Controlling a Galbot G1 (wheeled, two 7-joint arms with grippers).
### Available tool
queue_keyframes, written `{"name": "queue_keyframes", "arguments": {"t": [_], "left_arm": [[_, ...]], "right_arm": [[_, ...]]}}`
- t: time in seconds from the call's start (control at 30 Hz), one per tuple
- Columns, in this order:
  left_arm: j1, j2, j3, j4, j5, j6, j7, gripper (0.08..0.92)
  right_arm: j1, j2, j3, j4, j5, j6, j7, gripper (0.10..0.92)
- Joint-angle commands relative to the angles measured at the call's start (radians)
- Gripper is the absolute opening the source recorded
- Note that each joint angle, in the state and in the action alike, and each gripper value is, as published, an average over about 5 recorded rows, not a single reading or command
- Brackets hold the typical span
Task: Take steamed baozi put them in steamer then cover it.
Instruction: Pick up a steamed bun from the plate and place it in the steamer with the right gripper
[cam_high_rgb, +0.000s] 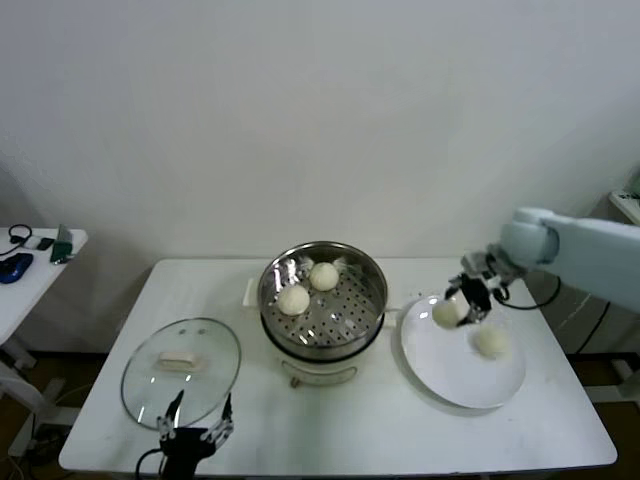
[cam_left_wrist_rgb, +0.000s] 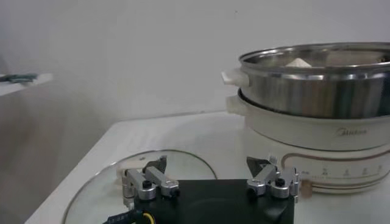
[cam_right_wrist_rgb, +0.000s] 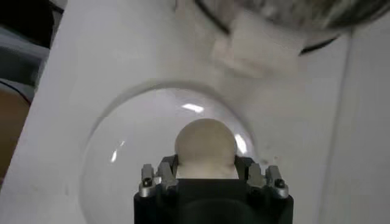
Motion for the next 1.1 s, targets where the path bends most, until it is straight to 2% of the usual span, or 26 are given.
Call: {"name": "queue_keyframes", "arguments": {"t": [0.03, 0.23, 0.37, 0.63, 1.1], "left_arm": [[0.004, 0.002, -0.002, -0.004, 0.001, -0.002, -0.001, 0.823], [0.005, 0.002, -0.003, -0.008, -0.001, -0.004, -0.001, 0.823], [0.008, 0.004, -0.009, -0.009, -0.003, -0.008, -0.003, 0.823], [0.010, 0.007, -0.022, -0.010, -0.013, -0.011, -0.004, 0.823], [0.008, 0.005, -0.021, -0.008, -0.017, -0.012, -0.006, 0.823]], "right_arm": [[0.377, 0.169, -0.064, 0.097, 0.077, 0.262, -0.059, 0.636], [0.356, 0.313, -0.012, 0.255, -0.075, 0.349, 0.008, 0.636], [0.247, 0.397, -0.026, 0.289, -0.197, 0.359, 0.057, 0.636], [-0.030, 0.480, -0.015, 0.194, -0.409, 0.356, 0.112, 0.636], [-0.202, 0.527, 0.041, -0.006, -0.538, 0.360, 0.173, 0.636]]}}
